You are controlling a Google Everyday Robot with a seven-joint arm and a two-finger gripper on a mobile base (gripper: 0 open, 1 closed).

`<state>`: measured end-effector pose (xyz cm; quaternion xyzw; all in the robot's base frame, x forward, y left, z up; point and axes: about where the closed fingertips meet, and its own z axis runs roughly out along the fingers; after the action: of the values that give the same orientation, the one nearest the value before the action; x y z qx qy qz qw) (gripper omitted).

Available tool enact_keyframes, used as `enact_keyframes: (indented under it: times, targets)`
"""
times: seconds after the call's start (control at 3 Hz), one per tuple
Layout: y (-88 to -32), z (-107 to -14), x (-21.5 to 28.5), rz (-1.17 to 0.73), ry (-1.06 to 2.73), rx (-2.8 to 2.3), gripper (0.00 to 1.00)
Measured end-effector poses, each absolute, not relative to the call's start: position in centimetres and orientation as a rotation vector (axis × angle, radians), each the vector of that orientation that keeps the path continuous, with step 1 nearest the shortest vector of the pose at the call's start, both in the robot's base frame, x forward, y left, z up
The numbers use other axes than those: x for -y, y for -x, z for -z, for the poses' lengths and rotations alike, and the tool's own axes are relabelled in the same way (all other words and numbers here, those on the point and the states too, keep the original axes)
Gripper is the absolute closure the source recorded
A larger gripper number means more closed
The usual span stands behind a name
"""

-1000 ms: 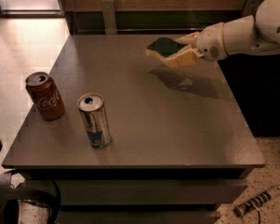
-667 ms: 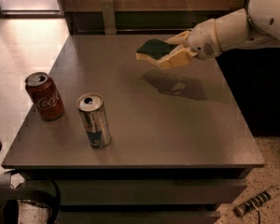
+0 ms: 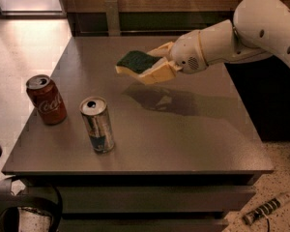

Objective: Move sponge near coke can

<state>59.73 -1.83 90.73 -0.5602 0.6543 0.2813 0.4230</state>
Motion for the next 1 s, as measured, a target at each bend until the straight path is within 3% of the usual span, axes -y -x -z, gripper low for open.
enact_keyframes:
  times: [1.0]
  targets:
    - [-57.0, -85.9, -9.6, -0.798, 1.406, -1.576, 1.00]
